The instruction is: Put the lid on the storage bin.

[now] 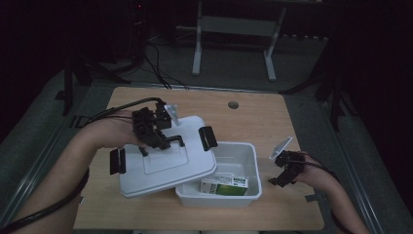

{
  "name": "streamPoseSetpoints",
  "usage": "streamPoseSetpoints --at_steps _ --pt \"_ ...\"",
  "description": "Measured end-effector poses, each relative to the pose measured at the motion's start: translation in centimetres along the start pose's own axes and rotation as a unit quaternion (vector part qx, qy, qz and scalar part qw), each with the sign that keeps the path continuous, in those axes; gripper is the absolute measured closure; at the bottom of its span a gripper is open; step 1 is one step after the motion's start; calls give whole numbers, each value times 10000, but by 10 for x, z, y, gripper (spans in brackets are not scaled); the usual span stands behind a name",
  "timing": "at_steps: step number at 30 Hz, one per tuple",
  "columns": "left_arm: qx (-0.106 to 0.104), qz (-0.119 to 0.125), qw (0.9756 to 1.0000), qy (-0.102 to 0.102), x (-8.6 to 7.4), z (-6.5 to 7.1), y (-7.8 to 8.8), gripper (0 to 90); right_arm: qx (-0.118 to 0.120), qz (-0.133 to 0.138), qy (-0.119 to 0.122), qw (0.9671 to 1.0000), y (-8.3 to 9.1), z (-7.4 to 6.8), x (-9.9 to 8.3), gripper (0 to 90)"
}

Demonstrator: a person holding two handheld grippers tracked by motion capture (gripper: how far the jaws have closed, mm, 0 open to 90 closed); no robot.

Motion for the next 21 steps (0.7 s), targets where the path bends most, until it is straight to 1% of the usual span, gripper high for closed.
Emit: streamPoseSetpoints --at_steps 2,5,6,7,8,9,10,11,12,13,14,18,21 --pt "-1 -14 9999 -102 8 1 -4 836 12 42 -13 10000 1 0 1 207" --pt "-74 -59 9998 -159 18 4 -8 836 14 46 -22 10000 1 0 0 207" --pt "-87 -113 9997 -221 21 4 -10 835 15 24 -23 10000 1 -1 -1 206" --pt "-105 -119 9995 -283 24 5 -12 836 15 18 -17 10000 1 -1 -1 206" --pt "-153 -130 9993 -302 28 7 -14 835 15 21 -27 10000 1 -1 -1 206" --pt "-149 -165 9991 -374 31 7 -17 835 18 22 -32 10000 1 -1 -1 207" --pt "-181 -127 9990 -391 36 9 -19 835 15 22 -32 10000 1 -1 -1 206" --pt "-232 -154 9986 -457 40 10 -22 835 22 20 -32 10000 1 -1 -1 206" --pt "-244 -132 9981 -544 44 12 -24 835 26 26 -16 10000 1 -1 -1 207" --pt "-282 -90 9980 -555 49 13 -26 835 34 20 -29 10000 1 -2 -1 206" --pt "-311 -99 9976 -608 53 14 -28 835 43 28 -8 10000 0 -2 0 206" --pt "-375 -33 9965 -747 71 18 -33 834 49 32 5 10000 0 -3 0 206" --pt "-413 -17 9952 -886 82 20 -38 835 52 27 -26 10000 0 -3 0 207"
Point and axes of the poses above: each handheld gripper's, and its own axes: y roughly backward along the jaws, x roughly out of its top, z roughly to its right, the point moved 8 cm from there along -y, roughly forward along the jaws, and after that the axes turned 4 degrees about -x, right-handed, at the moved point
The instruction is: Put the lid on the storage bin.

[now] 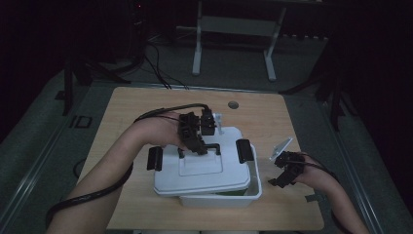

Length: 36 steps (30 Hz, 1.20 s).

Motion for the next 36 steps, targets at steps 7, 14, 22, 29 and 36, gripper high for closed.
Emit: streamPoseSetpoints --at_steps 7,14,22,29,36 --pt "-77 -110 9997 -213 19 -1 -13 835 4 -16 -21 10000 0 1 -3 208" --pt "-210 -128 9992 -319 33 -3 -27 835 -6 17 -37 10000 2 1 -4 212" --pt "-282 -284 9986 -359 39 -7 -44 835 1 12 -48 10000 2 0 -4 213" --pt "-326 -409 9982 -297 37 -13 -58 835 -1 23 -25 10000 2 -1 -4 213" --pt "-356 -456 9978 -322 41 -13 -65 834 23 28 -23 10000 -1 -2 -4 213"
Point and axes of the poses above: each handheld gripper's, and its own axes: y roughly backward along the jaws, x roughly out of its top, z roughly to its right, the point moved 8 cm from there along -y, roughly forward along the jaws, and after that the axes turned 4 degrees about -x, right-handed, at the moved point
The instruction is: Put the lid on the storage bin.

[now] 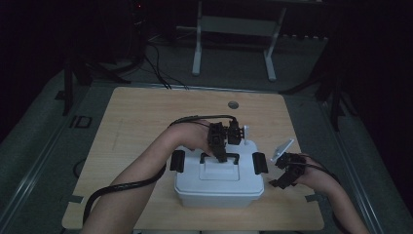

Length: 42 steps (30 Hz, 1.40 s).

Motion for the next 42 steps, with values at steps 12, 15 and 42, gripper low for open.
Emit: streamPoseSetpoints --at_steps 12,15,42 --pt "-75 -48 9999 87 0 -2 -9 832 25 9 -7 10000 -2 -1 -1 214" --pt "24 -56 9999 100 0 -3 -9 829 28 0 20 10000 -3 -1 -1 214" --pt "826 949 9886 833 -54 -27 17 123 13 54 -31 10000 2 -1 3 210"
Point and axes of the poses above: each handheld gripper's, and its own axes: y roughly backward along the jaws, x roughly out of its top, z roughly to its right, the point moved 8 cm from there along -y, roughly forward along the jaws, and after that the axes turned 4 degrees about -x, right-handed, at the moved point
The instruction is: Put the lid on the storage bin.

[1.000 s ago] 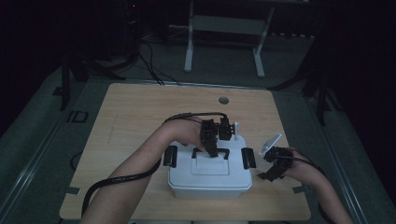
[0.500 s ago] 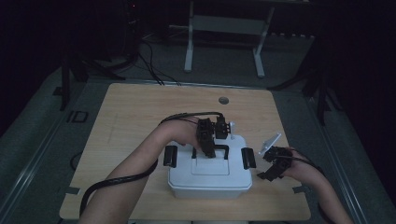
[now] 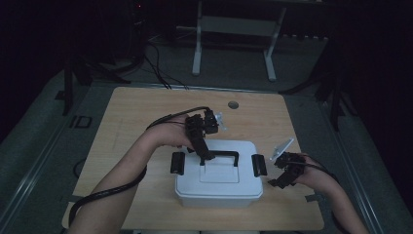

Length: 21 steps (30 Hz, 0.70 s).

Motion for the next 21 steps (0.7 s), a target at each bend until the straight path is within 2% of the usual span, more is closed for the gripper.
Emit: streamPoseSetpoints --at_steps 4,5,7,12,21 --pt "71 121 9999 81 -9 -3 6 122 -10 17 -15 10000 0 0 0 208" --pt "165 172 9996 150 -17 -6 10 122 -3 48 -35 10000 0 0 0 207" --pt "135 224 9995 192 -21 -6 12 122 4 46 -34 10000 0 0 0 207" --pt "199 286 9988 357 -46 -10 20 122 11 29 -40 10000 -2 -1 -2 206" --pt "392 576 9947 752 -91 -18 34 123 -6 41 -121 9999 -2 0 -5 206"
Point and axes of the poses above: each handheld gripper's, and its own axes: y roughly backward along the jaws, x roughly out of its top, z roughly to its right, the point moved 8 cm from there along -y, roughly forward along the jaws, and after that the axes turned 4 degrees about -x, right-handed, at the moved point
